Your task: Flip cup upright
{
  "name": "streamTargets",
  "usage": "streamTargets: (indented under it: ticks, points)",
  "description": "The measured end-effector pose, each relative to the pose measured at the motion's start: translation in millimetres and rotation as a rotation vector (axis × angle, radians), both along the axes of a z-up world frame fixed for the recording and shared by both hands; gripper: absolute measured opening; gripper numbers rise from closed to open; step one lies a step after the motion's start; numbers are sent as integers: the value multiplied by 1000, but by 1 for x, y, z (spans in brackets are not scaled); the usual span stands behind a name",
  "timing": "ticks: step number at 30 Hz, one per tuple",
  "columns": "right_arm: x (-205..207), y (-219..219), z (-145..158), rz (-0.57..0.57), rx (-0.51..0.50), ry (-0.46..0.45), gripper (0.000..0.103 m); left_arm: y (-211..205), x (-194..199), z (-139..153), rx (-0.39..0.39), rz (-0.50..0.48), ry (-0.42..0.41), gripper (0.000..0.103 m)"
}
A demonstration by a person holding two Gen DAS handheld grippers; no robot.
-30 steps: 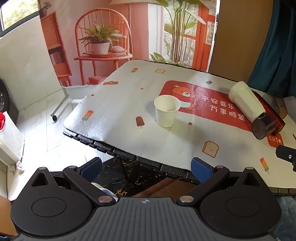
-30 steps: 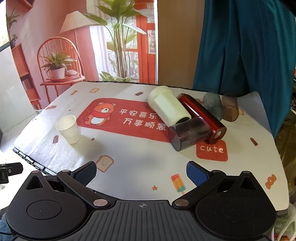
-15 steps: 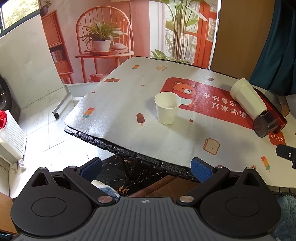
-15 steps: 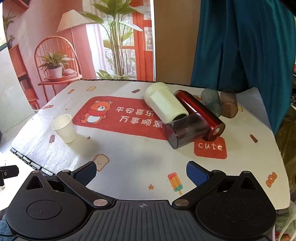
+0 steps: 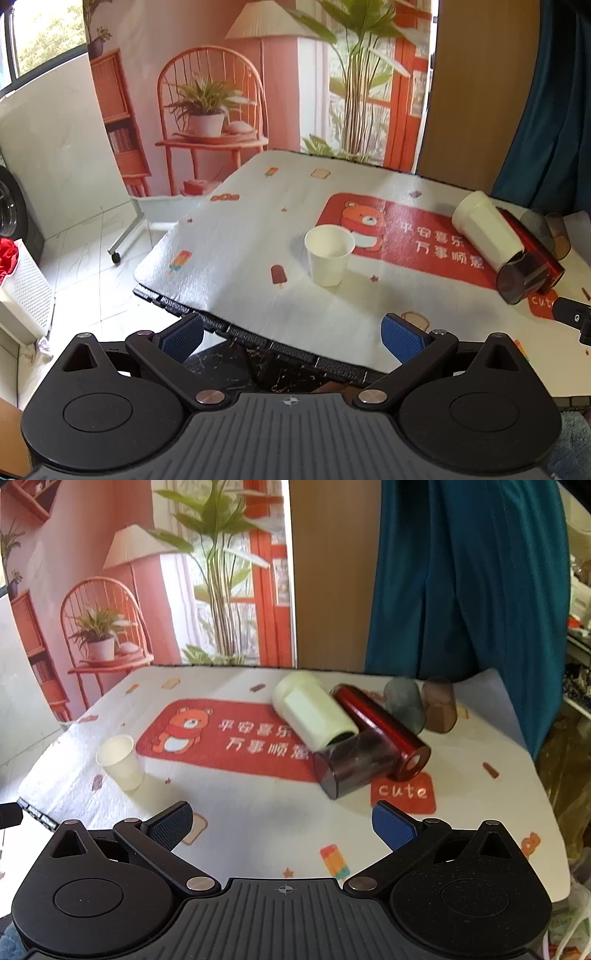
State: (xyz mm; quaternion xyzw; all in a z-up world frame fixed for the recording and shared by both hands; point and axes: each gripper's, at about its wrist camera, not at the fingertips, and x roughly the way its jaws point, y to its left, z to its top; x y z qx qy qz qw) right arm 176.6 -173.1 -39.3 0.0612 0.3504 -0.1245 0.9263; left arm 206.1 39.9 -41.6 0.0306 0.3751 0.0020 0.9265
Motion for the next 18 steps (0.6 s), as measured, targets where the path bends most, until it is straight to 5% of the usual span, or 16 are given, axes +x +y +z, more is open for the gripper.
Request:
streamTargets:
  ticks: [18]
  points:
    - [-7, -2, 21, -1, -19, -96, 103, -3, -9, 16, -3, -17, -88, 103]
